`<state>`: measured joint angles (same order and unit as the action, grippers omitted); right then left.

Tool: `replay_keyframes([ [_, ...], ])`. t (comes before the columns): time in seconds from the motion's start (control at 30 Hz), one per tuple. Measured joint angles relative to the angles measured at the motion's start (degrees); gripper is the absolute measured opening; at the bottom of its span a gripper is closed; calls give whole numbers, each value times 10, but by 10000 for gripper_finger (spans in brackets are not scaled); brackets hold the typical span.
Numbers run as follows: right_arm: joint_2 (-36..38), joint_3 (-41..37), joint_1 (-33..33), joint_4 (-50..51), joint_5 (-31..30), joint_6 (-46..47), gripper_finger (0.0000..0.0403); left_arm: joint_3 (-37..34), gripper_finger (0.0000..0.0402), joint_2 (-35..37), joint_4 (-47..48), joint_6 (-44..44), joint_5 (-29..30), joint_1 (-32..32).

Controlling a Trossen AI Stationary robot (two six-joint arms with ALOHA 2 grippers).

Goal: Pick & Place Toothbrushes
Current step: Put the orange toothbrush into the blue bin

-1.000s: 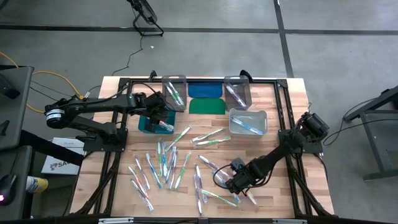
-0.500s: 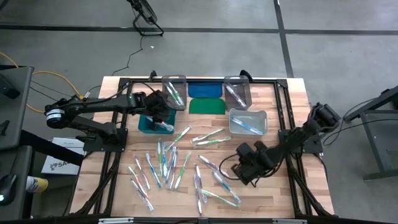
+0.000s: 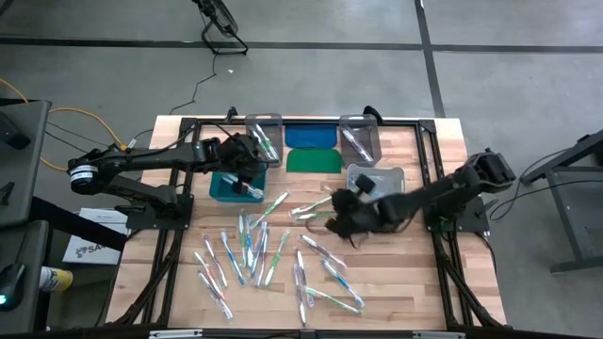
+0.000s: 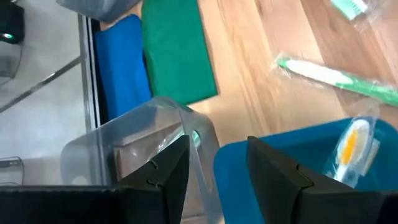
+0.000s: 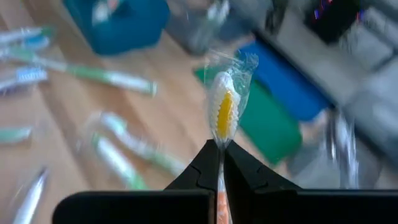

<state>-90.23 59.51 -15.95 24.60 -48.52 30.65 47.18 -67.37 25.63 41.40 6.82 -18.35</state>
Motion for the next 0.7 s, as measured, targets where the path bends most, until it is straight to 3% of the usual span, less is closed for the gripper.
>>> replay_keyframes([
  [0.13, 1, 1, 72, -148, 80, -179, 4, 0, 152, 0, -23, -5, -13, 0],
  [0.27, 1, 1, 144, -258, 170, -302, 4, 0, 152, 0, -54, -2, -33, 0],
  [0.47, 1, -18, 246, -373, 323, -376, 4, 0, 152, -19, -141, 23, -65, -5],
  [0.7, 1, -71, 311, -559, 462, -414, 3, -1, 152, -70, -245, 2, -191, -91],
])
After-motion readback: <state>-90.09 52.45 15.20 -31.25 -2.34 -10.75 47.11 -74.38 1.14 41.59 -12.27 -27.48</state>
